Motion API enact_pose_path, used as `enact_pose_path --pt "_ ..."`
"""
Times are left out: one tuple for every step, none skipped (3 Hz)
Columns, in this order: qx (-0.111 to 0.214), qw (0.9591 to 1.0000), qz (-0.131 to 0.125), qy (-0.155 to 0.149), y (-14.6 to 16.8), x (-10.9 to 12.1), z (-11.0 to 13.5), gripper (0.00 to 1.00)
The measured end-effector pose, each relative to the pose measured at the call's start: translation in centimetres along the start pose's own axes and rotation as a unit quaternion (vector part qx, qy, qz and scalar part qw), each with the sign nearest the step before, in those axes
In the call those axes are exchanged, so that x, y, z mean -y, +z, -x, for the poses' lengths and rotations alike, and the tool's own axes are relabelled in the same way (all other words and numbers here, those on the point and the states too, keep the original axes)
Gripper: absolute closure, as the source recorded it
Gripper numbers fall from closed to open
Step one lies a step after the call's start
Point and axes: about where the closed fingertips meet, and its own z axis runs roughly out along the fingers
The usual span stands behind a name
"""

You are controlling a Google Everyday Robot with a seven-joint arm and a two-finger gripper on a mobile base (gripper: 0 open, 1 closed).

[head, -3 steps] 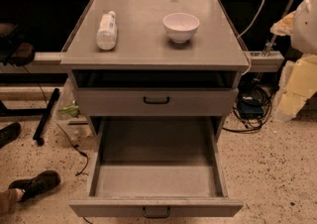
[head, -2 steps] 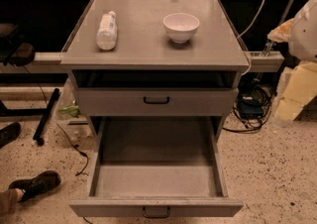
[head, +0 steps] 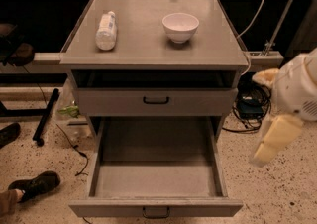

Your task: Close middle drawer

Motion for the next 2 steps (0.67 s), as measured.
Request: enact_pose_path --pt "0.04 0.9987 0.006 0.03 5.2 -3.3 -0.3 0.0" --pt "0.056 0.996 0.003 0.07 12.9 -6.3 -1.4 0.0"
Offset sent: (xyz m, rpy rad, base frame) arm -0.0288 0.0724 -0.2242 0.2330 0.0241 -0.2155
